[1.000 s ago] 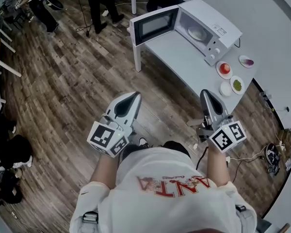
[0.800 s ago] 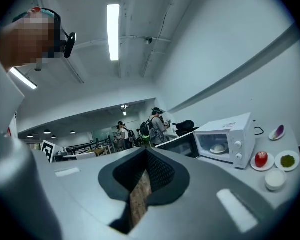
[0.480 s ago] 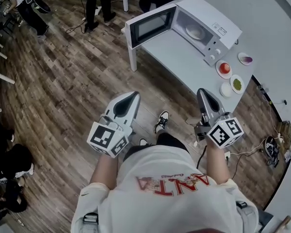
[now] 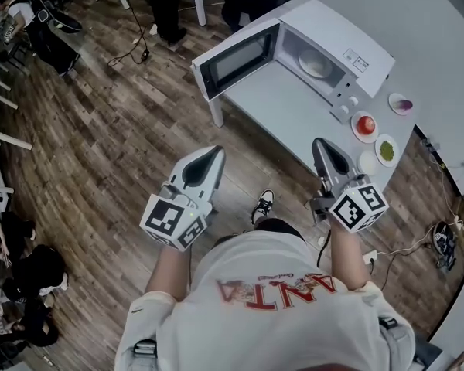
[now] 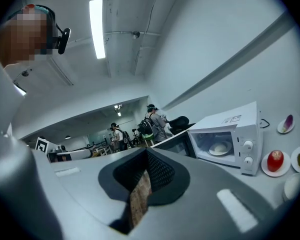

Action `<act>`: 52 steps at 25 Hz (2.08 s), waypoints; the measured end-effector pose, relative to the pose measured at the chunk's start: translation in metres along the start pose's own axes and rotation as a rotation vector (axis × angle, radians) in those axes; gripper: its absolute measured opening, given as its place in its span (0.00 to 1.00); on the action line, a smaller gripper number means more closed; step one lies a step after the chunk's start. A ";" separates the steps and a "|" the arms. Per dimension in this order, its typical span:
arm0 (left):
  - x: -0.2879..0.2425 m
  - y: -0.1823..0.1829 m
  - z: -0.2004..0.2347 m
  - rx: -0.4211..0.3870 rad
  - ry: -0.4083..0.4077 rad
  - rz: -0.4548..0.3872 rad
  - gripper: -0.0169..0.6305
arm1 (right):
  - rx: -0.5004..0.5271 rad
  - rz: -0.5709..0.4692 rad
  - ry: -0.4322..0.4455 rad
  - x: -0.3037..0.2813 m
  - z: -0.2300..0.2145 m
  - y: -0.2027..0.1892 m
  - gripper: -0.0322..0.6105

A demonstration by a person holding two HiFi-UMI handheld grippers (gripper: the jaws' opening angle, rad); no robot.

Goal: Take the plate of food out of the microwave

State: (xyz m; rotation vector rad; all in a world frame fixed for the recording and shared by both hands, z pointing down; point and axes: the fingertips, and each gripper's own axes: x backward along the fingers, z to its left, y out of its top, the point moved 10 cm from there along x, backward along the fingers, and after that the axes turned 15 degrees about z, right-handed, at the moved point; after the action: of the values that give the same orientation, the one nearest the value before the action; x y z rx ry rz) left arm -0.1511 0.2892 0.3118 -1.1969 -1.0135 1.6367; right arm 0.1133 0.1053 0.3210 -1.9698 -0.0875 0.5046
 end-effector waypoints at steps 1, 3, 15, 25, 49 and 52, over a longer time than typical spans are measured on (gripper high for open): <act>-0.011 0.006 0.003 -0.004 -0.003 0.002 0.04 | -0.006 -0.002 -0.002 -0.004 -0.009 0.005 0.05; -0.036 0.017 0.008 -0.006 -0.012 0.009 0.04 | -0.014 -0.005 -0.004 -0.012 -0.028 0.015 0.05; -0.194 0.083 0.011 -0.093 -0.084 0.083 0.04 | -0.112 -0.022 -0.035 -0.042 -0.145 0.042 0.05; -0.280 0.090 0.034 -0.130 -0.179 0.159 0.04 | -0.222 -0.037 -0.166 -0.054 -0.190 0.038 0.05; -0.377 0.069 0.127 -0.178 -0.511 0.295 0.04 | -0.602 -0.129 -0.490 -0.192 -0.233 0.018 0.10; -0.379 0.065 0.128 -0.174 -0.503 0.310 0.04 | -0.671 -0.130 -0.503 -0.212 -0.253 0.004 0.20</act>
State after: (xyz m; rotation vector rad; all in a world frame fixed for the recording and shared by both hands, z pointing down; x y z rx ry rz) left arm -0.2160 -0.1040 0.3856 -1.1187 -1.3519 2.2013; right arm 0.0178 -0.1715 0.4741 -2.4062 -0.7821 0.9658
